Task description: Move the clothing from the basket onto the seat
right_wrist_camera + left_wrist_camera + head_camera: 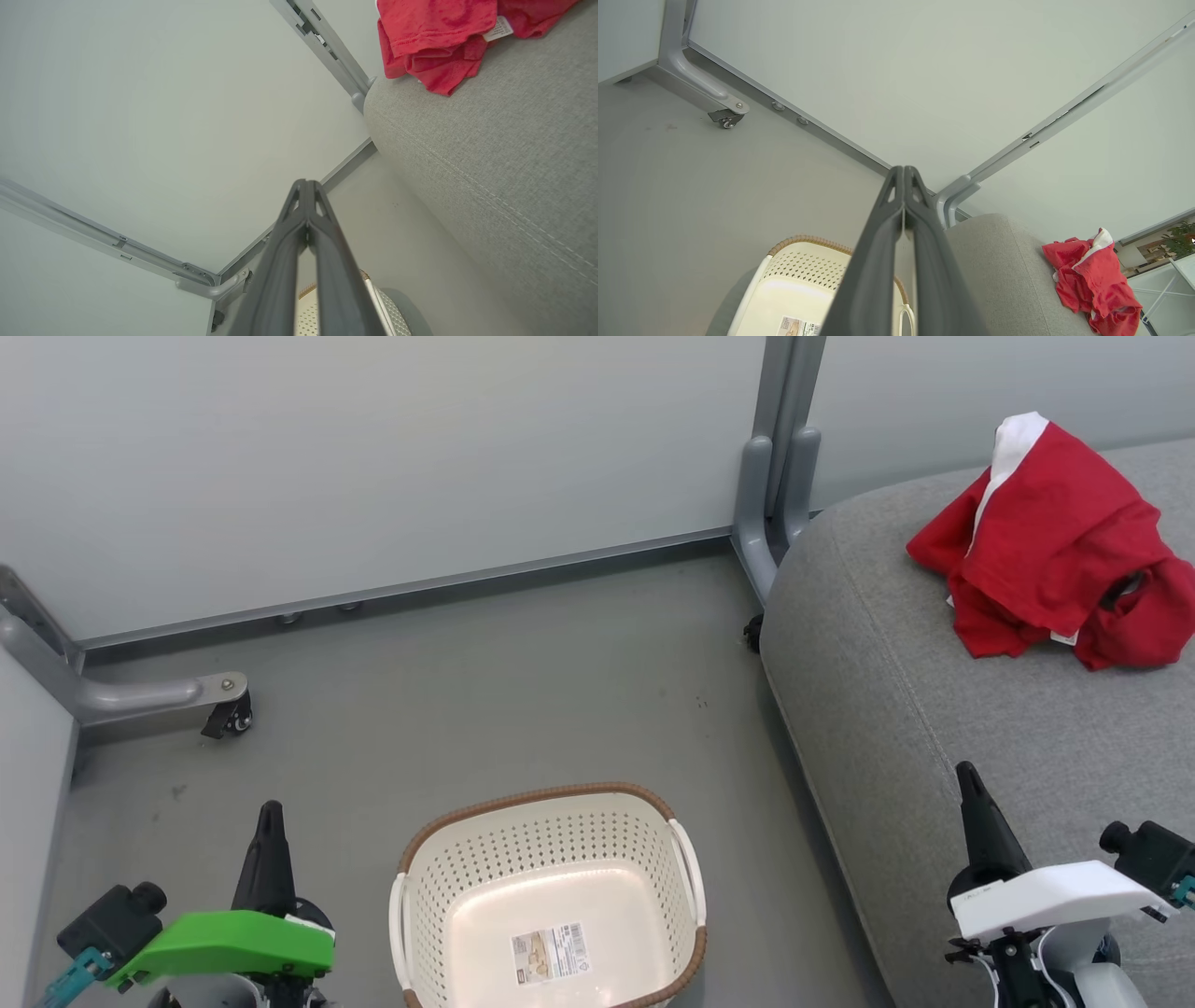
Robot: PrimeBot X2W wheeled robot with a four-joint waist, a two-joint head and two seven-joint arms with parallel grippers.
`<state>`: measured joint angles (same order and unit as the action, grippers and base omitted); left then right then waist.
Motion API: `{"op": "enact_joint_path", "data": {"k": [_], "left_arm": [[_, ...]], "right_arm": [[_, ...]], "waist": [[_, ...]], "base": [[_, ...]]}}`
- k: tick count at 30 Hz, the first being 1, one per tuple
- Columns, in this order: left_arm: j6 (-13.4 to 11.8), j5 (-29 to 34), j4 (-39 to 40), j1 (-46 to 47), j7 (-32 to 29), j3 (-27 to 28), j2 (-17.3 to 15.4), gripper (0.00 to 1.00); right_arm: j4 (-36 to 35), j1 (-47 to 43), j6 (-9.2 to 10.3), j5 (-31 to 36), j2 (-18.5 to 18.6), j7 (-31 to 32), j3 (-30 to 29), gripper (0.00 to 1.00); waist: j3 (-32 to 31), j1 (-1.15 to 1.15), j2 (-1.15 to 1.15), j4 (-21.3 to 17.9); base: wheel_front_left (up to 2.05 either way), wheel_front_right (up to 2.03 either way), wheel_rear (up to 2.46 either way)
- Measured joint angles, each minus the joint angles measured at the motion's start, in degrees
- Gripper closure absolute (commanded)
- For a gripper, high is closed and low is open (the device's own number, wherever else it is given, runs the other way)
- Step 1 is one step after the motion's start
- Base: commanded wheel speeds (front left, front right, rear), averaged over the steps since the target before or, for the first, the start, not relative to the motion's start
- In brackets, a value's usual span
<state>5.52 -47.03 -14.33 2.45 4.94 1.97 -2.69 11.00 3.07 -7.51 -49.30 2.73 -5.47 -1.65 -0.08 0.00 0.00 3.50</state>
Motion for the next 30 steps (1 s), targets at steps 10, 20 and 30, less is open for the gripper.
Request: {"op": "enact_joint_path", "data": {"k": [10,20,30], "left_arm": [[0.13,-7.19,0.03,0.58,-1.92,0.75,0.0,1.0],[0.54,-14.39,0.05,0.92,-3.79,1.52,0.0,1.0],[0.77,-20.58,0.08,1.49,-5.19,2.03,0.0,1.0]], "right_arm": [[0.47,0.4,0.0,-6.98,0.08,1.92,-0.7,1.0],[0.9,1.02,0.0,-13.92,0.13,3.75,-1.36,1.0],[1.33,1.2,0.01,-19.58,0.16,5.24,-1.92,1.0]], "waist": [[0.03,0.0,0.0,-0.42],[0.07,0.0,0.0,-0.87],[0.1,0.0,0.0,-1.28]], "base": [[0.0,0.0,0.0],[0.0,0.0,0.0],[0.0,0.0,0.0]]}}
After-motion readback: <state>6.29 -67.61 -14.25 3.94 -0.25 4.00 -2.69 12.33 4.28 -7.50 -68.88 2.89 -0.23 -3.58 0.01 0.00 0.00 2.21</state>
